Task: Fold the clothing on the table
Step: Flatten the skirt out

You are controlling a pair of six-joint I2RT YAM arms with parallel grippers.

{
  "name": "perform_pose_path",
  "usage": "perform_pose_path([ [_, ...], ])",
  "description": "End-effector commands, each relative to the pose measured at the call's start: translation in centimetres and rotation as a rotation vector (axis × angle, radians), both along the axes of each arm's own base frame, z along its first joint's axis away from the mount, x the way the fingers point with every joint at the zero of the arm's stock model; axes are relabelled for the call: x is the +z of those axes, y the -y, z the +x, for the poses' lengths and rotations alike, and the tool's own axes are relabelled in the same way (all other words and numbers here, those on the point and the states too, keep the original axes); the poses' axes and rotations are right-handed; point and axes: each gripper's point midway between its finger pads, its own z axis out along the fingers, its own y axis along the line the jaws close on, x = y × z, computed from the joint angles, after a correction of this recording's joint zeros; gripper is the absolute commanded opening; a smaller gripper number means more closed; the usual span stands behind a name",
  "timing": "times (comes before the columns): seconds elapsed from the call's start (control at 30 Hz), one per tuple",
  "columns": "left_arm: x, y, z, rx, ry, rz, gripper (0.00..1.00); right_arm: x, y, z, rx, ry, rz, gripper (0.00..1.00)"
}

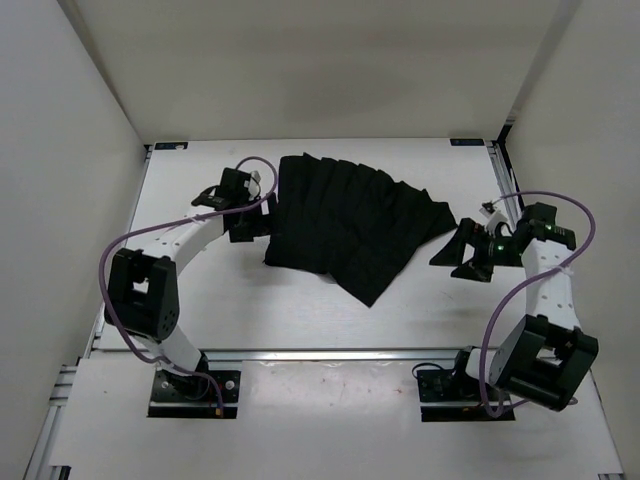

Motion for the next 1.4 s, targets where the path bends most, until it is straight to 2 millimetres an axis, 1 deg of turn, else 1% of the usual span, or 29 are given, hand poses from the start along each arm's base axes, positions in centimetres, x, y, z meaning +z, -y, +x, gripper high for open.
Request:
perform_pose_path([
  [0.0,-0.3,-1.2,0.0,0.011,0.011,0.063,0.99,0.0,0.4,1.0,-0.087,0.012,0.114,0.99],
  [0.03,-0.3,-1.0,0.0,0.015,0.017,0.066,0.99,-0.3,0.7,1.0,-0.098,0.003,0.116,0.99],
  [0.13,-1.7,-0.3,0.3,0.025,-0.002,0.066,0.99,-0.9,0.3,0.4,-0.050,-0.011,0.083,1.00],
  [0.17,-1.8,0.5,0.4,0.014,0.004,0.054,0.99,-1.1,0.4,0.2,-0.035,-0.017,0.061,0.99],
  [0.2,-2.3,0.7,0.4,0.020,-0.008,0.037,0.99,-1.1,0.1,0.0,-0.010,-0.012,0.037,0.99],
  [0.23,-3.0,0.9,0.4,0.018,-0.012,0.037,0.98,-1.6,0.0,-0.3,0.004,-0.024,0.015,0.99],
  [0.27,-3.6,1.1,0.2,0.011,-0.028,0.038,0.99,-1.6,-0.1,-0.2,0.020,-0.022,-0.005,0.99],
  [0.3,-3.9,1.1,0.3,0.005,-0.025,0.047,0.99,-2.0,-0.2,-0.8,0.026,-0.049,-0.009,0.99],
  [0.37,-4.7,1.1,0.1,-0.005,-0.036,0.070,0.99,-2.4,-0.1,-0.7,0.037,-0.064,-0.021,1.00],
  [0.4,-5.5,0.9,-0.3,-0.010,-0.052,0.088,0.98,-2.8,-0.1,-1.0,0.058,-0.071,-0.036,0.99],
  [0.5,-6.2,-0.2,-0.1,0.024,-0.055,0.096,0.99,-3.9,0.1,-1.1,0.107,-0.123,-0.081,0.99],
  [0.6,-6.1,-1.0,0.7,0.051,-0.033,0.110,0.98,-4.3,-0.5,-0.4,0.142,-0.159,-0.097,0.99],
  [0.63,-6.3,-1.4,1.0,0.063,-0.032,0.117,0.99,-4.2,-0.7,-0.1,0.127,-0.167,-0.080,0.99],
  [0.7,-6.0,-1.5,1.7,0.068,-0.017,0.110,0.99,-4.6,-1.0,0.7,0.089,-0.198,-0.034,0.98],
  [0.73,-6.0,-1.4,2.0,0.069,-0.018,0.105,0.98,-4.2,-1.6,1.1,0.073,-0.202,0.011,0.98],
  [0.8,-6.0,-1.5,2.7,0.060,-0.009,0.096,0.99,-4.7,-2.4,2.1,0.064,-0.213,0.069,0.95],
  [0.83,-5.4,-1.1,3.3,0.041,0.015,0.083,0.99,-4.6,-3.0,2.1,0.065,-0.231,0.095,0.94],
  [0.9,-5.7,-0.5,3.6,0.010,0.015,0.060,0.99,-5.2,-4.2,2.2,0.090,-0.258,0.116,0.92],
  [0.93,-5.7,-0.2,3.7,-0.003,0.021,0.057,0.99,-5.5,-4.9,1.9,0.109,-0.280,0.133,0.91],
  [1.03,-5.5,0.4,4.0,-0.045,0.041,0.073,0.99,-5.9,-6.7,1.8,0.112,-0.323,0.187,0.90],
  [1.13,-5.8,1.2,3.6,-0.082,0.037,0.068,0.99,-6.3,-7.9,3.0,0.116,-0.291,0.217,0.89],
  [1.17,-5.8,1.3,3.4,-0.083,0.035,0.060,0.98,-6.4,-8.0,3.2,0.111,-0.298,0.215,0.89],
  [1.2,-5.6,1.5,3.6,-0.086,0.046,0.052,0.98,-7.0,-8.2,3.5,0.116,-0.293,0.194,0.89],
  [1.23,-5.9,1.5,3.3,-0.095,0.036,0.038,0.99,-7.3,-8.4,3.5,0.118,-0.302,0.190,0.89],
  [1.27,-5.9,2.0,2.9,-0.112,0.033,0.029,0.99,-7.7,-8.3,3.4,0.118,-0.311,0.191,0.89],
  [1.37,-6.3,1.9,2.9,-0.110,0.029,0.039,0.99,-8.9,-8.4,2.6,0.135,-0.339,0.166,0.89],
])
